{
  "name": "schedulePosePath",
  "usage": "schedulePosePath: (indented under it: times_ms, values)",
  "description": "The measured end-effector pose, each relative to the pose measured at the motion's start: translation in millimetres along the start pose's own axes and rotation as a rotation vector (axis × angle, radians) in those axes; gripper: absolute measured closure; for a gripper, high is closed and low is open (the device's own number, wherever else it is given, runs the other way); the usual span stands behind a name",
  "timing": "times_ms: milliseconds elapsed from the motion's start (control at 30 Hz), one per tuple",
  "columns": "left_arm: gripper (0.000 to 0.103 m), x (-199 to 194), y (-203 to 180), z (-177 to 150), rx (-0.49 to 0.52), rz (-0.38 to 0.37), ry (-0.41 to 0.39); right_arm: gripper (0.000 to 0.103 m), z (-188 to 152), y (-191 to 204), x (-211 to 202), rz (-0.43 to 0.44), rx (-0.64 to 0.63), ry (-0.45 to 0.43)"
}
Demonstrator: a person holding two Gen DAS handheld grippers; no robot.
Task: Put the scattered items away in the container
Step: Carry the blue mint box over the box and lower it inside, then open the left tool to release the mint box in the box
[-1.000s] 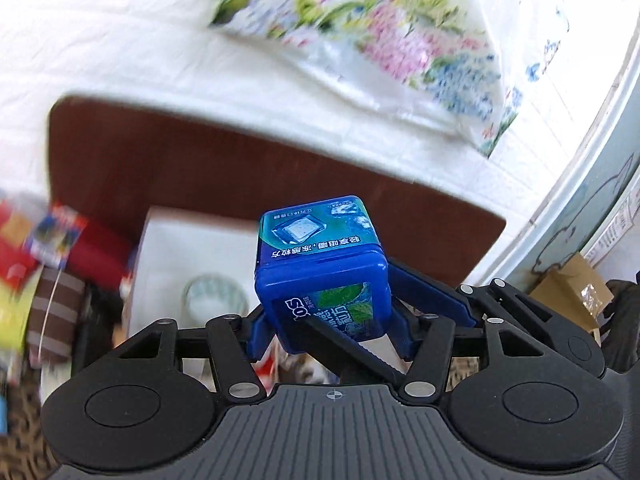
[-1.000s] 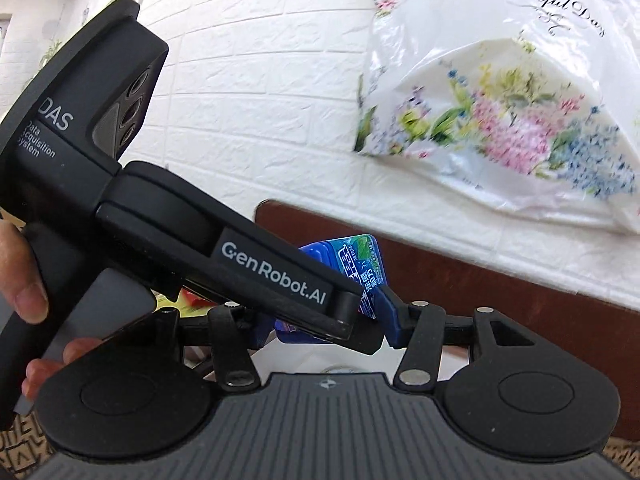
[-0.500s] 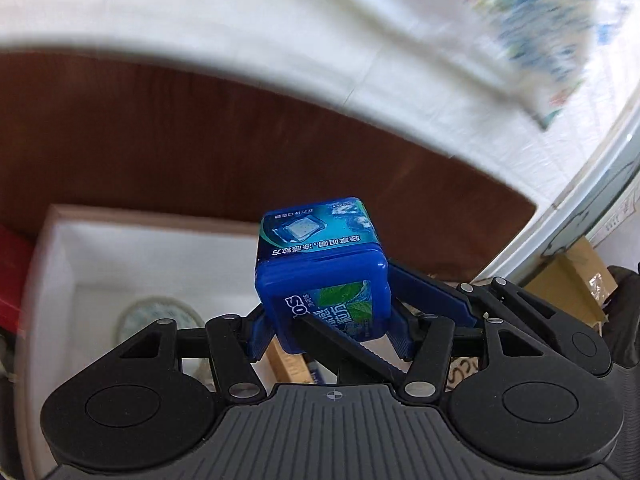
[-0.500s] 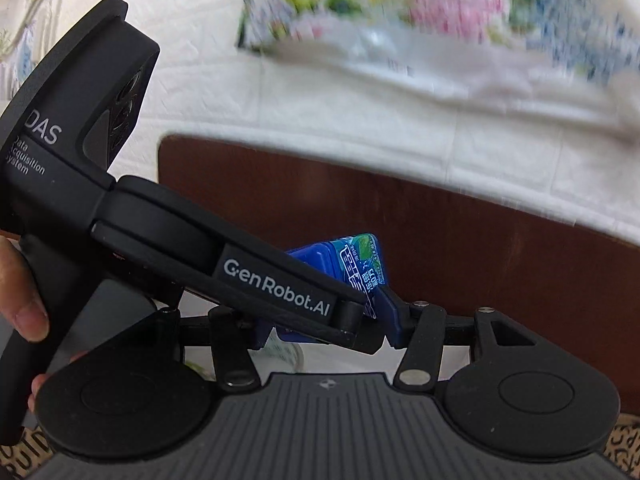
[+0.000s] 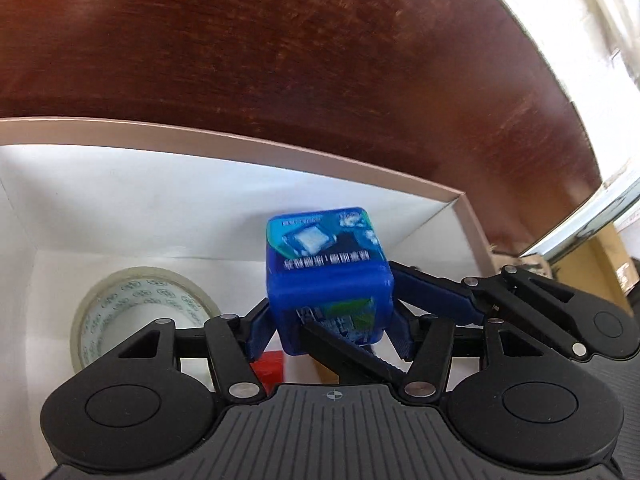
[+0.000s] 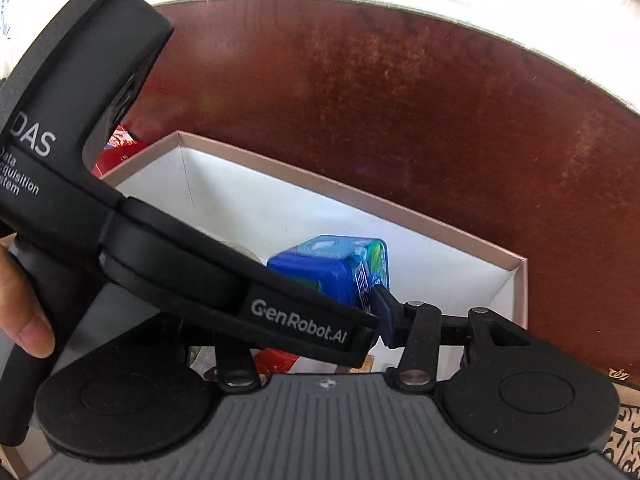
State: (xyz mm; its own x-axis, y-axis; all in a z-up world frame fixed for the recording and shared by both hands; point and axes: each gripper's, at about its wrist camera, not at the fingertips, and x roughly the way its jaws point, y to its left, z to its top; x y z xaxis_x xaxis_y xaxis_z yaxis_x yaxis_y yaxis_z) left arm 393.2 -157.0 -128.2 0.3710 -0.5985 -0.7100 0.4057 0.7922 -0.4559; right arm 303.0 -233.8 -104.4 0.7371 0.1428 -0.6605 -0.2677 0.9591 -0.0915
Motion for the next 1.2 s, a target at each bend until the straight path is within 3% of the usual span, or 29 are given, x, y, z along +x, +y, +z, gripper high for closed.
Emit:
schedulePosePath:
  times_ms: [200, 300, 367, 400, 467, 767, 933, 1067, 1200]
  values:
    - [0.026, 4, 3, 1, -0.003, 0.026, -0.013, 0.048, -6, 6, 2, -0.031, -0.013, 0.012]
    - [0.016, -3, 3, 1, -0.007, 0.046, -0.057, 0.031, -9, 4, -2, -0.059, 0.005, 0.007]
    - [0.007, -10, 4, 1, -0.021, 0.061, -0.098, 0.015, -9, -1, -5, -0.065, 0.016, 0.001]
    - [0.001, -13, 5, 1, -0.037, 0.066, -0.112, 0.012, -10, -1, -8, -0.064, 0.018, -0.005]
    - [0.0, -19, 8, 0, -0.067, 0.06, -0.127, 0.005, -1, -9, -5, -0.071, 0.014, -0.017]
    - [0.0, -38, 0, -9, -0.077, 0.08, -0.071, 0.0, -7, 2, -32, -0.132, -0.024, -0.002]
    - [0.0, -62, -10, -25, -0.075, 0.072, -0.065, 0.0, -8, 5, -55, -0.13, 0.029, -0.015]
    - [0.0, -93, -25, -45, -0.062, 0.074, -0.143, 0.0, -6, 9, -74, -0.077, 0.105, -0.028]
    - [0.0, -142, -39, -76, -0.032, 0.104, -0.259, 0.0, -12, 30, -105, -0.06, 0.075, -0.124]
